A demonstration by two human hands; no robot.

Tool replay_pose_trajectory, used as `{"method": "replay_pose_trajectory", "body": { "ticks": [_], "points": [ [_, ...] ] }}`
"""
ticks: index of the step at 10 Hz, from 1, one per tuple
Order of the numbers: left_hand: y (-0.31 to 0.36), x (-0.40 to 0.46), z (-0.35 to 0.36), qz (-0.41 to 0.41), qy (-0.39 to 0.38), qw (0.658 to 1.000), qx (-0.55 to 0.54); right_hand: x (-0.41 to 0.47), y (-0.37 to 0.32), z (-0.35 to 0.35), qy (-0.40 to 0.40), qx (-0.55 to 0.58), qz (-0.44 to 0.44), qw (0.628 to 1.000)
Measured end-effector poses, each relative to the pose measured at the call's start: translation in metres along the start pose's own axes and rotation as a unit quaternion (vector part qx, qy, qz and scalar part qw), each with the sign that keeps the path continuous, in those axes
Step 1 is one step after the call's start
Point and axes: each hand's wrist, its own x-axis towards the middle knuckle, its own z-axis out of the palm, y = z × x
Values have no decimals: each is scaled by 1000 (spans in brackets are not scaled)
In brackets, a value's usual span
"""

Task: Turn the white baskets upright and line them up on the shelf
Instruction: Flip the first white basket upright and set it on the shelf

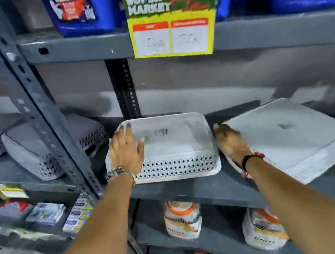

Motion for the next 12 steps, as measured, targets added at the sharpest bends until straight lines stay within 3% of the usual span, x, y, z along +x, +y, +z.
{"method": "replay_pose_trajectory", "body": {
  "ticks": [1,2,3,4,5,6,7,8,9,10,11,12],
  "points": [
    [-27,37,7,-88,-26,995,-42,27,-12,20,-22,0,85,996],
    [-59,82,27,-215,-107,966,-95,58,-17,39,-29,38,96,994],
    [-64,97,34,-231,-161,952,-120,75,-10,50,-25,53,105,993],
    [-64,117,42,-255,-221,926,-172,81,-6,49,-75,96,149,981],
    [-74,128,53,-299,-225,896,-238,85,-5,48,-135,128,199,962],
    [-85,129,52,-286,-194,882,-322,88,-5,44,-155,152,212,953],
    [-78,139,48,-318,-168,868,-342,92,-6,45,-149,174,186,955],
    [-77,150,40,-332,-111,844,-407,101,-14,41,-99,308,133,937],
    [-73,154,30,-308,-45,845,-435,107,-24,32,-73,379,117,915],
    [-62,162,16,-296,-5,815,-498,119,-30,17,-31,460,88,883],
    [-62,171,11,-282,-15,755,-592,118,-29,11,-36,514,61,855],
    [-61,164,-1,-222,-50,657,-719,115,-21,5,-55,527,43,847]
  ]
}}
